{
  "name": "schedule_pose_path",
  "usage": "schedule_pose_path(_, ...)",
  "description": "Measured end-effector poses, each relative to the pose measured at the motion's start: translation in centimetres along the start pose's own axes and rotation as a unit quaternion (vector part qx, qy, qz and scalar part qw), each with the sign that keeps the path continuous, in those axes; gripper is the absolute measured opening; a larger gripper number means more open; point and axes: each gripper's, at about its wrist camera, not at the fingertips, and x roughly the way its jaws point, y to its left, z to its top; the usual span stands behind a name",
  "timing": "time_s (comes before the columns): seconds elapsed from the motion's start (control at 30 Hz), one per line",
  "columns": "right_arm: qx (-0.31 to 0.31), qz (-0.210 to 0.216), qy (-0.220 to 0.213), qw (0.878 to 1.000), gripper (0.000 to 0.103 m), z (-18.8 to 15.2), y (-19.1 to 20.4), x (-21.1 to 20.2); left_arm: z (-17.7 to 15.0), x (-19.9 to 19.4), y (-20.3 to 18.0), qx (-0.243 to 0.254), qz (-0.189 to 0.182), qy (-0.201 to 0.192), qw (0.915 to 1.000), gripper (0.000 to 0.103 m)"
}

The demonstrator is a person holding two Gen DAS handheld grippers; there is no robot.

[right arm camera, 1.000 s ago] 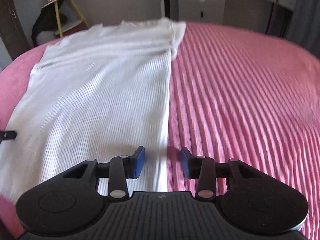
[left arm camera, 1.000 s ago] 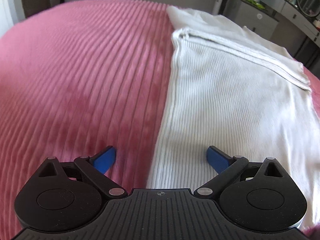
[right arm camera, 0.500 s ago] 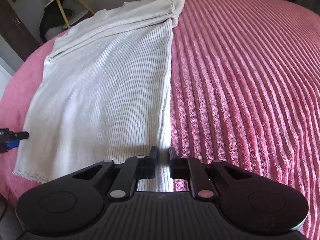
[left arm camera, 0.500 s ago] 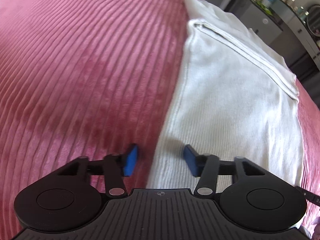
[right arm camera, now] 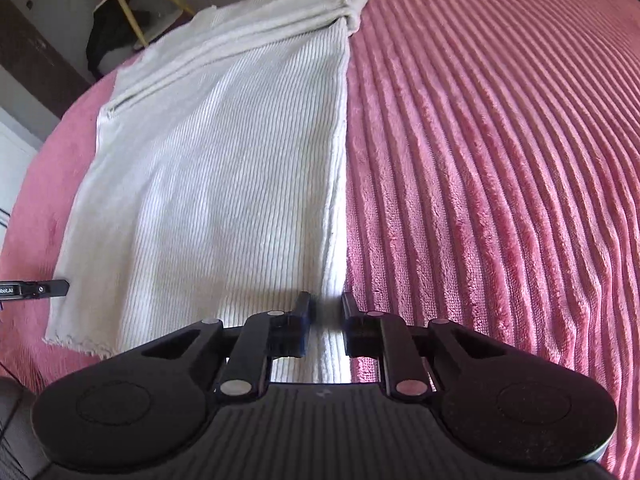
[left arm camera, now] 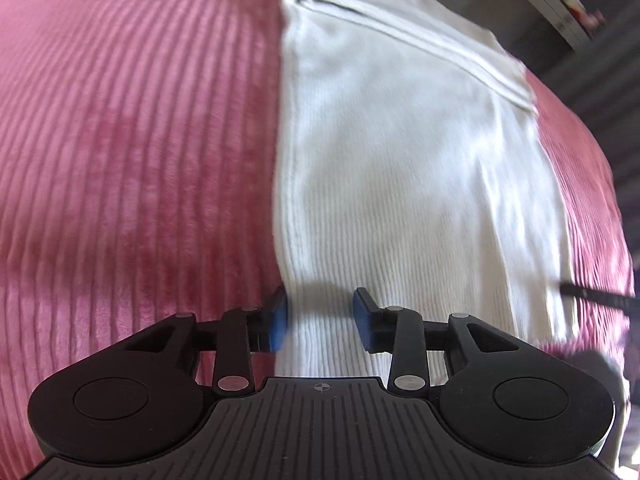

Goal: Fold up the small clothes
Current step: 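Grasp the hem with both grippers and lift it toward the collar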

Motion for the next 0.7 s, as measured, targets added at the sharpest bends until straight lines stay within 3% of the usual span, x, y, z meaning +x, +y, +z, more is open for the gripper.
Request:
schedule_pose_path(0.07, -0.007, -0.001, 0.005, 1.0, 0.014, 0.3, 0.1, 0.1, 0.0, 0.0, -0.1, 0.01, -0.004, 0.007, 0.9999, 0.014)
schedule_pose_path(0.1, -0.006, 0.0, 0.004, 1.0, 0.01, 0.4, 0.1, 0.1, 0.1, 0.0, -0.2, 0.015, -0.006, 0.008, 0.9998, 0.011)
schedule_pose_path(0.2, 0.031, 0.042, 0.002, 0.999, 0.008, 0.8, -0.5, -0.3, 0.6, -0.9, -0.1, 0.024, -0.035, 0.001, 0.9991, 0.01)
schedule_pose_path(0.3, 0.076, 0.086, -0.02, 0.993, 0.008, 1.6, -0.8, -1.1, 2.0, -2.6, 0.2, -0.009, -0.088, -0.031, 0.9956, 0.01)
schedule_pose_path(0.47, 0.152, 0.122, -0.094, 0.976, 0.008, 5.1, -0.5, -2.8, 6.5, -5.2, 1.2, -0.099, -0.161, -0.105, 0.9763, 0.01)
schedule_pose_path(0.6, 0.199, 0.105, -0.165, 0.96, 0.008, 8.8, -1.0, -3.1, 10.3, -4.5, 2.3, -0.172, -0.143, -0.147, 0.9637, 0.01)
schedule_pose_path(0.7, 0.266, 0.109, -0.2, 0.936, 0.012, 11.0, -2.7, -1.6, 12.3, -2.9, 3.5, -0.224, -0.125, -0.156, 0.9539, 0.012)
